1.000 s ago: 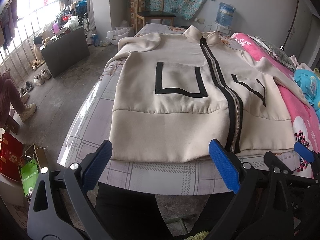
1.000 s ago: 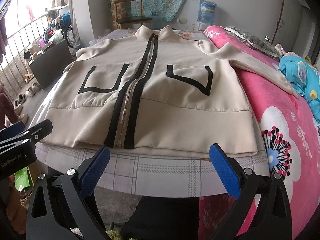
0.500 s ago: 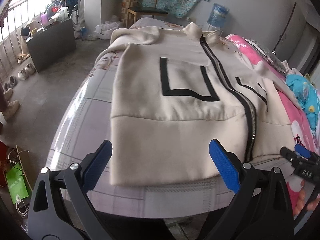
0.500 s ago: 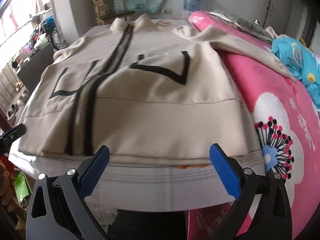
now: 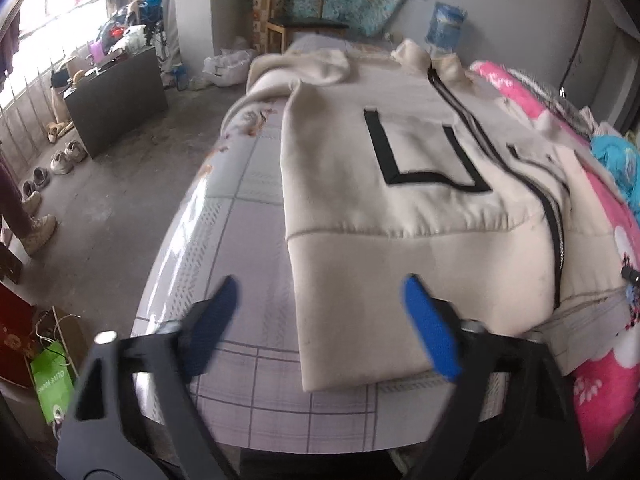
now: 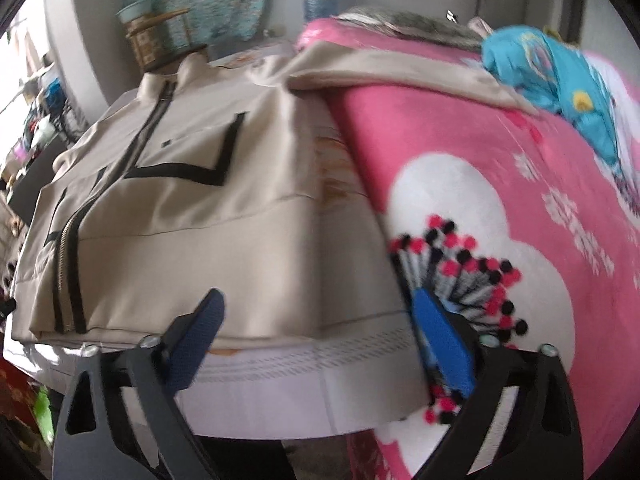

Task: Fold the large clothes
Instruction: 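Move the left tool to the jacket sleeve cuff and close on it, then lift the held sleeve with the left tool and carry it across the jacket front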

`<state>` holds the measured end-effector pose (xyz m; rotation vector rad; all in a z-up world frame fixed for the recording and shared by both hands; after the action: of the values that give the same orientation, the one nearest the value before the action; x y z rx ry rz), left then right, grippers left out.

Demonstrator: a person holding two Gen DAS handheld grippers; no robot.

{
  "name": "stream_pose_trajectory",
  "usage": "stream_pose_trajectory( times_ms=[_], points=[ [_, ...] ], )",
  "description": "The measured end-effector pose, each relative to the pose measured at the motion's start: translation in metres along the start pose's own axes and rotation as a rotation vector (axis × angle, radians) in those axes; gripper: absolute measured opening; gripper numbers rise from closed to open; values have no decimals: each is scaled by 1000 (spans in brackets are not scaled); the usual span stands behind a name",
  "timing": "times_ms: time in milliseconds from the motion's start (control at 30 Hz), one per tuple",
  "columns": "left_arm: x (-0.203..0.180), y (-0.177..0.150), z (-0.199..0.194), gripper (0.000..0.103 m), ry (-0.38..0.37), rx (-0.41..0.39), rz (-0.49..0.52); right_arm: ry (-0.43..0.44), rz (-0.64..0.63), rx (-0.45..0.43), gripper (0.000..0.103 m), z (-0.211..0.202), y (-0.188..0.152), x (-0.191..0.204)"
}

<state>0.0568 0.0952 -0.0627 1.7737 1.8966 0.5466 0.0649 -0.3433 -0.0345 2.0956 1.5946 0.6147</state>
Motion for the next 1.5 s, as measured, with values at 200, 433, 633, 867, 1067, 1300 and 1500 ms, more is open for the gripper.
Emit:
stream_pose_trajectory(
  times_ms=[200,433,633,867,1067,1300,1500],
  points=[
    [7,-3,6,49,19,17,-14,10,-15,-8,69,4,-1,-6],
    [10,1,8,40,15,19,-46,28,-56,-23,58,15,4,7],
    [5,4,13,27,12,1,-47,5,-124,-22,34,15,3,22],
    [-11,6,12,6,79,-36,43,13,-112,-4,7,16,4,22],
    [-21,12,-29,4,108,-137,158,32,-113,-81,5,-23,15,23],
    [-12,3,-71,4,50,-128,168,52,-113,-85,5,-54,6,13],
    [0,-34,-89,4,49,-40,134,62,-102,-23,5,-74,-33,2]
  ],
)
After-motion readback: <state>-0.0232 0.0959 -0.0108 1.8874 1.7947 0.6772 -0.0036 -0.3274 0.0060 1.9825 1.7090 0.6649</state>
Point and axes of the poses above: each gripper's, at about its wrist camera, not at the fingertips, and z roughly the way its jaws point, x to its left, y to its top, the point moved 1 cm from there along z, roughly the way its jaws point, and after that the axes turned 1 degree about y, right-handed, at the moved point
